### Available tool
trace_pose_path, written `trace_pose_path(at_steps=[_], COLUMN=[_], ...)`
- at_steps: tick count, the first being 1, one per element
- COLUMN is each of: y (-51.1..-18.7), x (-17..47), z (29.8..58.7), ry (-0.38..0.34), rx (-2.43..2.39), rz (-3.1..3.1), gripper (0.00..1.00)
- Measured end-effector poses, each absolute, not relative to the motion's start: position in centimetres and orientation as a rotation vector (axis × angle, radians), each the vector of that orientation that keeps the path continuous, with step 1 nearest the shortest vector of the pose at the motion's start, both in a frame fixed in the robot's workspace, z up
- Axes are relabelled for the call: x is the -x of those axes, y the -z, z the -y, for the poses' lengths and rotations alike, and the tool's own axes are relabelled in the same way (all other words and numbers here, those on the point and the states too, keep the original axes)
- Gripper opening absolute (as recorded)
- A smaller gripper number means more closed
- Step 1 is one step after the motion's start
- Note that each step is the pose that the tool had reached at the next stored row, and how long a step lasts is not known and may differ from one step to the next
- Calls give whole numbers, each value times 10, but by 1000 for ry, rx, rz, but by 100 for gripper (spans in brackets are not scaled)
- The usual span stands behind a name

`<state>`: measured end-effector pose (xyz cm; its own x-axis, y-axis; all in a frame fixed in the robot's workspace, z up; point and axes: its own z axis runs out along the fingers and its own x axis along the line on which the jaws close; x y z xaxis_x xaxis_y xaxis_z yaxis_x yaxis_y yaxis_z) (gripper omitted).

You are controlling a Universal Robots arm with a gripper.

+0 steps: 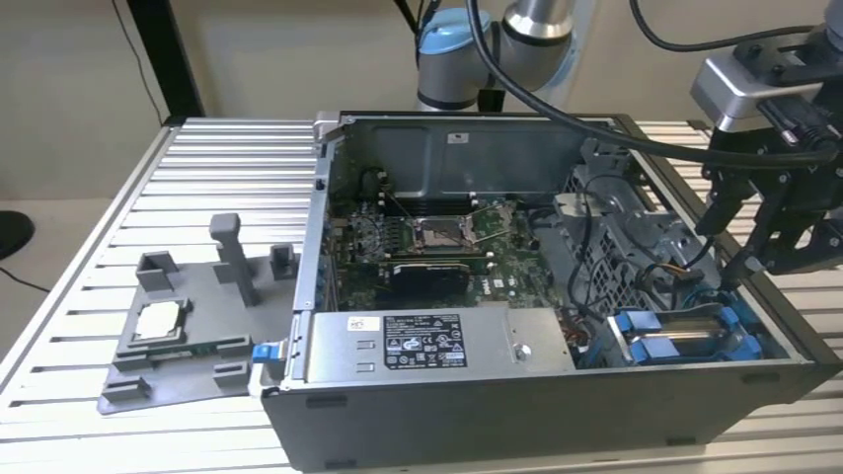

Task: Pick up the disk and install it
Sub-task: 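Insert the disk into the insertion slot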

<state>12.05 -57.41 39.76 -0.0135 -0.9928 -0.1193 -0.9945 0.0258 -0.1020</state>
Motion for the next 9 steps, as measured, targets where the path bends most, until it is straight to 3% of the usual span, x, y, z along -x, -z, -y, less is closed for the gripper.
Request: trace_pose_path(at_steps=[9], y=[-382], x=[-118], z=[574], ry=[-11], rx=[2080], rz=[-2121], gripper=[100])
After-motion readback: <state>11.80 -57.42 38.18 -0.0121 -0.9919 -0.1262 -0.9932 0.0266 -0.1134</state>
